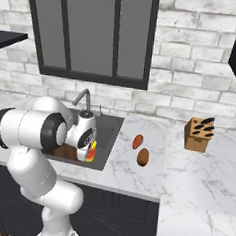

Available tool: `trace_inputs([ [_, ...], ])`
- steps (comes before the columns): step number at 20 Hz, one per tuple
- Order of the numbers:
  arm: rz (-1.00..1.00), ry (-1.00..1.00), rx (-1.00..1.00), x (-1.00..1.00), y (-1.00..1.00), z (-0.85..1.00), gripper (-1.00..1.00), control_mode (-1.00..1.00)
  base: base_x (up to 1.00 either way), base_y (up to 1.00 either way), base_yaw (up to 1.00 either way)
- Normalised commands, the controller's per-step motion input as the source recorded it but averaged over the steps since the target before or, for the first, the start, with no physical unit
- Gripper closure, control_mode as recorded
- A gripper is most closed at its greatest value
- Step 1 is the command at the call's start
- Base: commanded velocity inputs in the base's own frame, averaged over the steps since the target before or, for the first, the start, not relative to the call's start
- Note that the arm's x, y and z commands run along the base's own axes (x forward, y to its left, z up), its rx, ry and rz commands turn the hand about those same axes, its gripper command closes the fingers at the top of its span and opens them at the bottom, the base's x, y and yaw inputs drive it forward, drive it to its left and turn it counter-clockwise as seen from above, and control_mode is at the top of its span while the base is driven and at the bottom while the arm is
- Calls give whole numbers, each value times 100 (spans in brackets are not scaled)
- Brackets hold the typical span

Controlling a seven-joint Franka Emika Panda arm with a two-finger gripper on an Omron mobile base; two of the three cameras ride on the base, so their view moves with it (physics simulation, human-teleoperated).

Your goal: Remove the potato and sweet potato from the sink. Then move the bowl and cup from the counter to the sink for washing.

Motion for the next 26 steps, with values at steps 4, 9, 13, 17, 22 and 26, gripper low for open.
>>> trace_inputs([
  [4, 0, 0, 0, 7, 0, -19, 100, -100, 0, 0, 0],
  [9, 0, 0, 0, 9, 0, -19, 100, -100, 0, 0, 0],
  [13, 0, 0, 0, 6, 0, -20, 100, -100, 0, 0, 0],
  [17, 0, 0, 0, 3, 0, -23, 100, -100, 0, 0, 0],
  [22, 0, 0, 0, 1, 0, -22, 100, -100, 0, 0, 0],
  [26, 0, 0, 0, 0, 0, -23, 100, -100, 0, 0, 0],
])
